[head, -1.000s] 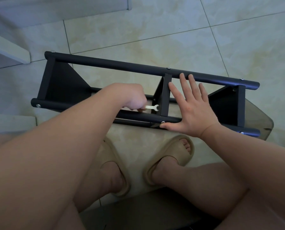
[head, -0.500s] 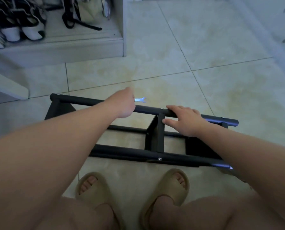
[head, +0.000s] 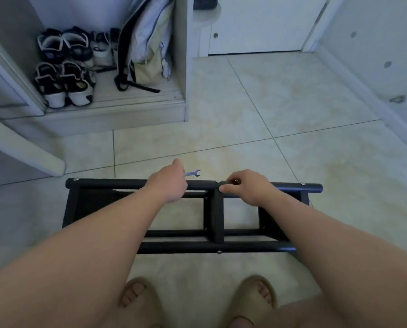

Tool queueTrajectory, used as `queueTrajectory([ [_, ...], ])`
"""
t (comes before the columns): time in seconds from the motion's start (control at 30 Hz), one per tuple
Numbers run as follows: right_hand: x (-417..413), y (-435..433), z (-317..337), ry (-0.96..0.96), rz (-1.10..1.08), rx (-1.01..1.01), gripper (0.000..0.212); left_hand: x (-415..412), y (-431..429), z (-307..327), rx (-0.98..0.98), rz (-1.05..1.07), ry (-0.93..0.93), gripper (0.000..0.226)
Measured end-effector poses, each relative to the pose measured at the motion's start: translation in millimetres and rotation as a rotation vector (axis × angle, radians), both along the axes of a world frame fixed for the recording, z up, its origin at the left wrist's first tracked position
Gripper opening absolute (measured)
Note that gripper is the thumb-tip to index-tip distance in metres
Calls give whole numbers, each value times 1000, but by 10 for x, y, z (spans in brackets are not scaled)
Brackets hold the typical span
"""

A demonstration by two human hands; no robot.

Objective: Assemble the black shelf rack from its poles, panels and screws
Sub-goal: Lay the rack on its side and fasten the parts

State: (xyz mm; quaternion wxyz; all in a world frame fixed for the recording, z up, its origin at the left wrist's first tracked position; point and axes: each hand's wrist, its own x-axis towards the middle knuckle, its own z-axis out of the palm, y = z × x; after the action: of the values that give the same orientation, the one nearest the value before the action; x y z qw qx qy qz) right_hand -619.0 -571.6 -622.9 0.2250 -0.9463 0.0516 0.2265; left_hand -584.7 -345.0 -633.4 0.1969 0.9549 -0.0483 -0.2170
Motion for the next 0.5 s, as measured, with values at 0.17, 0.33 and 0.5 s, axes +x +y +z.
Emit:
queueTrajectory([
  [0.17,-136,216,21,-69,39,-56,31,-98,158,57,26,8,41,5],
  [0.33,-306,292,-199,39,82,-131,36,-248,116,-131,93,-105,165,10],
  [0.5,-384,266,-444,113,127,-186,37,-215,-2,-263,143,-156,280,16],
])
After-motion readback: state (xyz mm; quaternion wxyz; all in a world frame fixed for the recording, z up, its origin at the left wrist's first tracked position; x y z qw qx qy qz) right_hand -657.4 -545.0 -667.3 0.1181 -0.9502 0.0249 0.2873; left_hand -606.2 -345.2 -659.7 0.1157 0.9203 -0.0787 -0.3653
